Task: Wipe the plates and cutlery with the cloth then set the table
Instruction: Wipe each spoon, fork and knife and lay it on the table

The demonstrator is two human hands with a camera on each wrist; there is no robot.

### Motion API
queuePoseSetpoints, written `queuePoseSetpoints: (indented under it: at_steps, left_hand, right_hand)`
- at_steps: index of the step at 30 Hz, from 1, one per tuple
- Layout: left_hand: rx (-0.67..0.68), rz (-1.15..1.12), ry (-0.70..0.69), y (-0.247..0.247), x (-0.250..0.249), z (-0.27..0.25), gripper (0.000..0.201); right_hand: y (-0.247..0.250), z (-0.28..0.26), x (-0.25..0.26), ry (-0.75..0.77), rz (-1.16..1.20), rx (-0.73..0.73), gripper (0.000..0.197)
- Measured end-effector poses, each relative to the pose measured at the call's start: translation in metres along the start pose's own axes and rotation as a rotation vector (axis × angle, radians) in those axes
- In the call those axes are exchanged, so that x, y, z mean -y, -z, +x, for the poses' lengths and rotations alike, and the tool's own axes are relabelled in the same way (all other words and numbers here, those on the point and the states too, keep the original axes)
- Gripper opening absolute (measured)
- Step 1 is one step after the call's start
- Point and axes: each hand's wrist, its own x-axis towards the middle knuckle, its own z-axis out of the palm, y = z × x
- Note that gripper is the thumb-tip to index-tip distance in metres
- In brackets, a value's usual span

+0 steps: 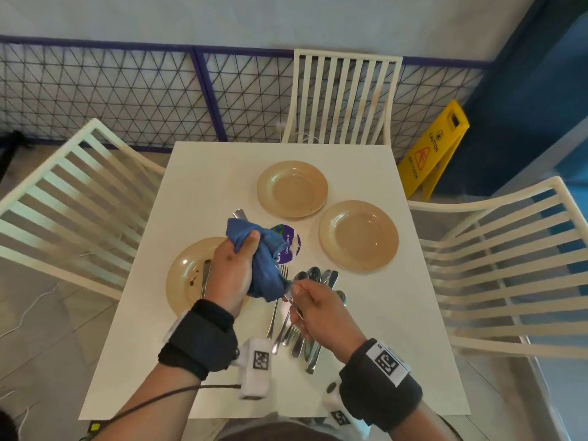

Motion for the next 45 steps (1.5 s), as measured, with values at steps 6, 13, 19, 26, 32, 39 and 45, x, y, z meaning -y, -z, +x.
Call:
queuePoseSetpoints:
  at_steps: [6,13,19,26,32,39,45]
  left_hand:
    - [0.195,0.199,-0.083,-0.007,0.015,-0.024,0.022]
    - [0.482,0.668,-0.247,0.019,0.016,-0.026,0.022]
    - [0.507,0.631,-0.287,0.027,0.025,-0.033,0.019]
    - [0.498,0.550,-0.211,0.051,0.031,-0.017,0.017]
    - [0.419,0.512,-0.180,0.055,0.035,-0.023,0.031]
    - [0.593,0.406,-0.030,0.079,0.027,-0.013,0.018]
    - [0.333,0.471,-0.047,0.105,0.027,0.005,0.035]
  right_hand:
    - [-0.002,0.003,0.005,-0.009,0.007,-0.027,0.032]
    - [0.023,0.019,0.009,0.083,0.122,-0.137,0.014]
    - [0.003,0.034,0.018,0.105,0.313,-0.250,0.030]
    - [-0.004,0.043,0.030,0.113,0.488,-0.278,0.026]
    - [-0.010,0.052,0.039,0.078,0.544,-0.316,0.024]
    - [-0.022,0.067,0.039,0.052,0.586,-0.336,0.022]
    - [-0.055,0.082,0.042,0.035,0.576,-0.296,0.021]
